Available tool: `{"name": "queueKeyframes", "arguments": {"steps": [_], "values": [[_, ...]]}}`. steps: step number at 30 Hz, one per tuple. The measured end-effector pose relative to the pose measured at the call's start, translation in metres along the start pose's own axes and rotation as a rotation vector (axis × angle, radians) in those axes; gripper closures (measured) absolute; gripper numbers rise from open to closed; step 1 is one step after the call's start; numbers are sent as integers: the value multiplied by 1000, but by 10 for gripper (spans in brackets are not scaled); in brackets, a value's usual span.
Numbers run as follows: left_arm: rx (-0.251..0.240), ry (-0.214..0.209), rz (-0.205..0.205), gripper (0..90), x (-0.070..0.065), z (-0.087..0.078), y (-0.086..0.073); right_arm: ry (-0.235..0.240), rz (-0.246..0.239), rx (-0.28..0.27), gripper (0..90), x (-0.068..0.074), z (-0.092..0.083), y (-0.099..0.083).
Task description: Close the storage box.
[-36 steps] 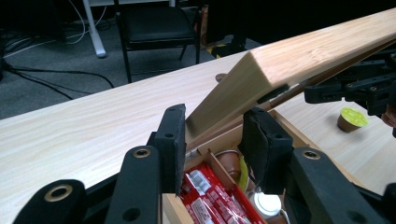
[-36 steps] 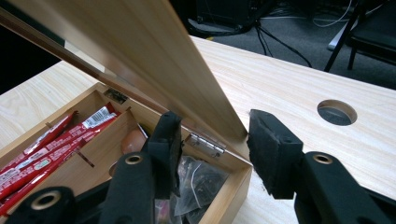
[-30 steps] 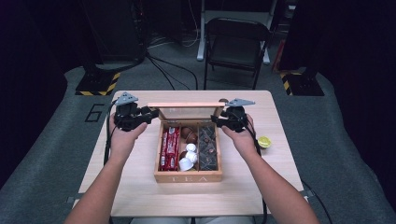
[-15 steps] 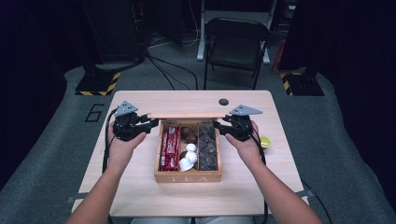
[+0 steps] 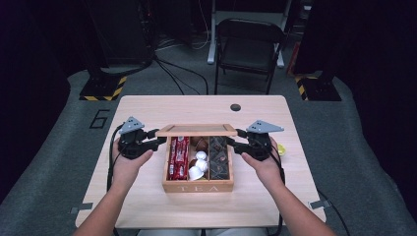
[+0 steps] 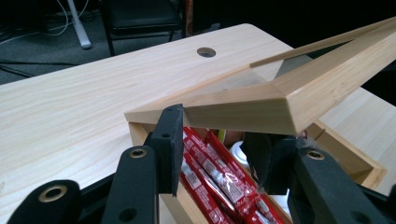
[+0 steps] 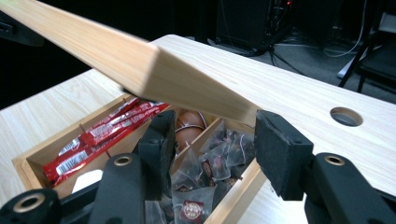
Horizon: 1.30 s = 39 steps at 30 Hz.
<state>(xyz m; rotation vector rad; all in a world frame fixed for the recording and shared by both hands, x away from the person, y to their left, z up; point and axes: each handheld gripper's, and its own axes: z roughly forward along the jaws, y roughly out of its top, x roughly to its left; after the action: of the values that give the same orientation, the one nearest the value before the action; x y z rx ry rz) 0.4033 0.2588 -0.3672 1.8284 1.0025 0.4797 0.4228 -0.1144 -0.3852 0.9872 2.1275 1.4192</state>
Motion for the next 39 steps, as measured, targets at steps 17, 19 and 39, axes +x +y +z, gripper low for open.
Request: {"name": "queueKeyframes", "arguments": {"steps": [17, 19, 39], "values": [[12, -8, 5, 598, -9, -4, -30, -3, -33, -21, 529, 21, -20, -20], [25, -12, 9, 598, -10, -4, -34, 2, -32, -17, 532, 22, -21, -23], [54, -17, 14, 533, -18, -16, -62, -2, -42, 19, 538, 33, -24, -49]]}}
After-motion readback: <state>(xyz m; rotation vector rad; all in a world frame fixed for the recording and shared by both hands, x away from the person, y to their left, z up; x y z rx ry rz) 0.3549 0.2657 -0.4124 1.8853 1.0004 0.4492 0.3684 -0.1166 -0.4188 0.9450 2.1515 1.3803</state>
